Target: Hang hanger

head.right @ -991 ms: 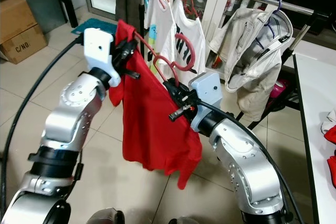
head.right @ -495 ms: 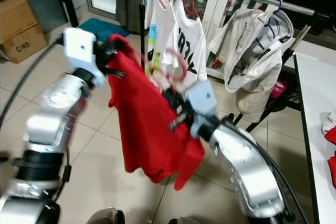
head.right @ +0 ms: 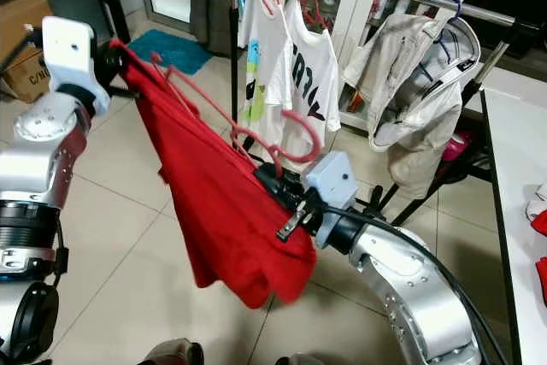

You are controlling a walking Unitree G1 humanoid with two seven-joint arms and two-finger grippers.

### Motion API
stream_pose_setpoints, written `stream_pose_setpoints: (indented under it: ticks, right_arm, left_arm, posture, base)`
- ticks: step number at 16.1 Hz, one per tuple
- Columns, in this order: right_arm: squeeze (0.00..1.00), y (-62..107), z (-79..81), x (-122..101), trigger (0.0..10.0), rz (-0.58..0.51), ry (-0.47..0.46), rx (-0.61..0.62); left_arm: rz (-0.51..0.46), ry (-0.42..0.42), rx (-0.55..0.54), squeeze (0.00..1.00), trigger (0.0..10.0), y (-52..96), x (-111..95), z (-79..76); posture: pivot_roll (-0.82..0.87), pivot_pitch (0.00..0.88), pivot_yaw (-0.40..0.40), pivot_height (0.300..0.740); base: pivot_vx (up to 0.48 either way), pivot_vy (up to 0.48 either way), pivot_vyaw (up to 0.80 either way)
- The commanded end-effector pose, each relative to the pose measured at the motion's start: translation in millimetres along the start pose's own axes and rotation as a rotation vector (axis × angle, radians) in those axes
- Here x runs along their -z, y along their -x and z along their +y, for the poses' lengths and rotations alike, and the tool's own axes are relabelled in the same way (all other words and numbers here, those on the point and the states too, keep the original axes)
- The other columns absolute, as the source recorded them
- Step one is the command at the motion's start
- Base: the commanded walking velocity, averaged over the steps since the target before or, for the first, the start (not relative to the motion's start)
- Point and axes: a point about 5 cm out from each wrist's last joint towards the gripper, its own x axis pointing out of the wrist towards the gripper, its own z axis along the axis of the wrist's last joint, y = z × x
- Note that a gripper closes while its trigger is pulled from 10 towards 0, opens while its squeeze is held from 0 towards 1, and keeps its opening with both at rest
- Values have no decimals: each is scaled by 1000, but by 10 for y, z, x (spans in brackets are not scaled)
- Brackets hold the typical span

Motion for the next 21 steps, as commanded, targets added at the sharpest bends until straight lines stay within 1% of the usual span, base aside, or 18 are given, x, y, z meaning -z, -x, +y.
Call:
stream_pose_setpoints:
  ticks: [1, 2, 3, 5, 7, 8, 10, 11, 12, 13, 14, 15, 16, 17, 18, 19, 20, 21]
  right_arm:
    - [0, 109, -87, 9, 10000, 9, -31, 57]
    - [0, 68, -124, -72, 10000, -59, -53, 114]
    - [0, 12, -181, -144, 10000, -124, -77, 195]
    - [0, -85, -272, -220, 10000, -205, -153, 326]
    - [0, -161, -412, -245, 10000, -261, -213, 503]
    - [0, -187, -454, -239, 10000, -265, -230, 550]
    - [0, -257, -523, -203, 10000, -234, -206, 608]
    - [0, -267, -566, -178, 10000, -227, -212, 648]
    - [0, -270, -582, -163, 10000, -222, -219, 655]
    - [0, -253, -627, -127, 10000, -211, -235, 682]
    - [0, -224, -665, -67, 10000, -171, -243, 709]
    - [0, -190, -671, -15, 10000, -131, -223, 720]
    - [0, -147, -648, 28, 10000, -100, -209, 713]
    - [0, -98, -618, 62, 10000, -75, -208, 710]
    - [0, -9, -555, 120, 10000, -36, -231, 706]
    - [0, 65, -486, 176, 10000, 11, -248, 711]
    - [0, 103, -450, 203, 10000, 43, -237, 717]
    - [0, 146, -371, 251, 10000, 66, -256, 710]
  left_arm:
    - [-40, -20, -138, 0, 0, 1, -128, 307]
    - [-18, -11, -105, 0, 0, -3, -50, 228]
    - [-7, -4, -33, 0, 0, 6, 10, 69]
    - [-19, 38, 116, 0, 0, 76, 63, -301]
    - [-58, 86, 316, 0, 0, 273, 37, -711]
    - [-69, 104, 373, 0, 0, 349, 15, -813]
    - [-114, 143, 504, 0, 0, 539, -77, -986]
    - [-137, 178, 559, 0, 0, 636, -135, -1039]
    - [-141, 193, 568, 0, 0, 679, -151, -1049]
    - [-136, 238, 562, 0, 0, 774, -153, -1039]
    - [-91, 248, 491, 0, 0, 816, -81, -974]
    - [-31, 228, 392, 0, 0, 825, 17, -877]
    - [14, 217, 295, 0, 0, 833, 101, -777]
    - [40, 218, 226, 0, 0, 858, 164, -704]
    - [80, 215, 155, 0, 1569, 941, 256, -615]
    - [109, 176, 123, 0, 6000, 1026, 304, -566]
    - [116, 164, 110, 0, 10000, 1060, 313, -551]
    - [123, 155, 102, 0, 10000, 1111, 320, -542]
  posture:
    - [33, 35, -34, 740]
    - [30, 35, -33, 740]
    - [29, 36, -34, 740]
    - [26, 40, -34, 740]
    - [23, 45, -31, 740]
    - [23, 45, -31, 740]
    - [28, 55, -39, 740]
    - [32, 59, -44, 740]
    - [36, 64, -47, 740]
    - [45, 71, -52, 740]
    - [52, 73, -56, 740]
    - [55, 72, -60, 740]
    - [53, 75, -64, 740]
    - [52, 75, -67, 740]
    - [52, 86, -64, 740]
    - [53, 93, -62, 740]
    - [54, 97, -62, 740]
    - [49, 99, -64, 740]
  base:
    - [0, 0, 0]
    - [0, 0, 0]
    - [0, 0, 0]
    - [0, 0, 0]
    - [0, 0, 0]
    - [0, 0, 0]
    - [0, 0, 0]
    - [0, 0, 0]
    - [0, 0, 0]
    - [0, 0, 0]
    - [0, 0, 0]
    - [0, 0, 0]
    - [0, 0, 0]
    - [0, 0, 0]
    - [0, 0, 0]
    - [0, 0, 0]
    - [0, 0, 0]
    - [0, 0, -800]
